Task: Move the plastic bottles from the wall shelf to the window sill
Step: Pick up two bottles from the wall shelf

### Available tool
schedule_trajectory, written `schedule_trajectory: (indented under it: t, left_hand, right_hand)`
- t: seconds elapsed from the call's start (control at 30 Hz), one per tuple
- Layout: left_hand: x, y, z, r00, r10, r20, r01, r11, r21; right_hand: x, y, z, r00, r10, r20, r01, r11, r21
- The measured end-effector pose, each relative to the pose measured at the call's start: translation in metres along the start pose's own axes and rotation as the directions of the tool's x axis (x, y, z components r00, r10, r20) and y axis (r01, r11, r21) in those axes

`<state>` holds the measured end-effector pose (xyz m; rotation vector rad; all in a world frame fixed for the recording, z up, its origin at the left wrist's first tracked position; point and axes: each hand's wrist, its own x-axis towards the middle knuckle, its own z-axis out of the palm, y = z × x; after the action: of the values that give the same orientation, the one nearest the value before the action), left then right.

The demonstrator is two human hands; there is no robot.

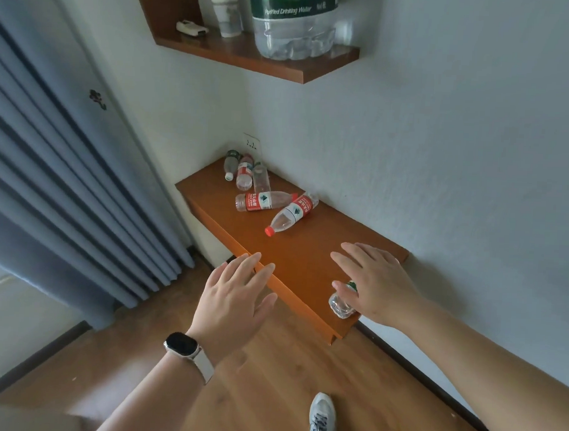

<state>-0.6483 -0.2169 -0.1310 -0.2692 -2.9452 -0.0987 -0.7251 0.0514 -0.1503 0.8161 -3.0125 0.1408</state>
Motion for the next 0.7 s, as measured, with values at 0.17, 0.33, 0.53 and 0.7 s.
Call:
schedule_trajectory:
  t: [0.17,0.33,0.53,0.7]
  left_hand:
    - [0.063,-0.011,0.013,0.997,-0.028,0.074,0.028,1.0,-0.001]
    - [0.13,-0.015,0.021,0.994,0.014,0.108,-0.019,0.999,0.037]
    - [0.186,-0.001,0.035,0.986,0.062,0.157,-0.072,0.996,0.054]
    - [0.225,0.005,0.042,0.981,0.133,0.139,-0.136,0.991,0.015]
  right_hand:
    - [0.061,0.016,0.016,1.0,0.022,0.016,-0.023,0.997,0.075]
    - [0.101,0.05,0.019,0.999,0.053,-0.005,-0.053,0.997,0.059]
    - [0.107,0.087,0.022,0.989,0.148,-0.006,-0.147,0.988,0.045]
    - [0.108,0.105,0.021,0.968,0.25,-0.006,-0.249,0.967,0.051]
